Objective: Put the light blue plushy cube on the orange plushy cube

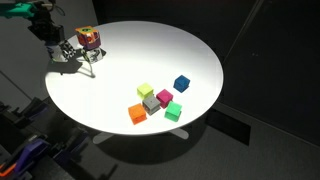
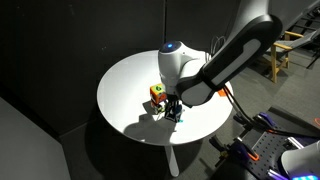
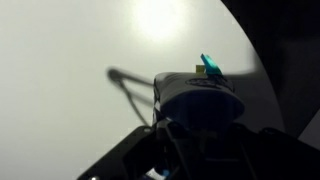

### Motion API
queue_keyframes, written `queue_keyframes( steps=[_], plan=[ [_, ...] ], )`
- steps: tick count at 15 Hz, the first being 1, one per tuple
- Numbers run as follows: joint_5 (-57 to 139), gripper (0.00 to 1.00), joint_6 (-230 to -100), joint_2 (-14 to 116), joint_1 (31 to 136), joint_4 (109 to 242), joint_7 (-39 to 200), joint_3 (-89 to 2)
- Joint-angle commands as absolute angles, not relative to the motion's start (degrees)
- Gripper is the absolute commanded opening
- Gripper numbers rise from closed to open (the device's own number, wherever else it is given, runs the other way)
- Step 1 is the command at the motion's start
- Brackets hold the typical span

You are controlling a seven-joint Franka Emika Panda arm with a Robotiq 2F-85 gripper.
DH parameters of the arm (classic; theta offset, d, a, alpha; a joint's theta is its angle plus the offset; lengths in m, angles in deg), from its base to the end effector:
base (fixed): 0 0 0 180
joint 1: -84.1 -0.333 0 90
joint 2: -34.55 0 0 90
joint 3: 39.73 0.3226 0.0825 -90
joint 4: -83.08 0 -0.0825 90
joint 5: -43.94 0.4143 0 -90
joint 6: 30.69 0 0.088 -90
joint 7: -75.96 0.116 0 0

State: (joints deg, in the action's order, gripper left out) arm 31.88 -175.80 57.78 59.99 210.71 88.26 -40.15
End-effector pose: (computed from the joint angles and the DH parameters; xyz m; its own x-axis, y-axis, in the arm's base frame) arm 0.5057 0.2230 0.1509 0.9280 0.3629 -0.0847 0.3712 -0.9200 0.1255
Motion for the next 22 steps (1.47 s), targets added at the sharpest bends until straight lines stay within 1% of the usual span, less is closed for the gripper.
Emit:
queue_keyframes(
  steps=[1,6,9,10,22],
  plan=[
    [30.5,0.11,-172.4,54.5,62.2,210.3,89.4,-38.3],
    [31.6,0.11,-169.3,52.2,64.8,208.6,88.5,-36.7],
    [31.9,0.09,-166.9,51.9,65.9,206.6,88.2,-35.7],
    [31.9,0.10,-165.9,51.9,66.2,205.6,88.2,-35.4],
    [35.9,0.10,-152.1,53.6,68.7,192.3,88.2,-33.5]
  ],
)
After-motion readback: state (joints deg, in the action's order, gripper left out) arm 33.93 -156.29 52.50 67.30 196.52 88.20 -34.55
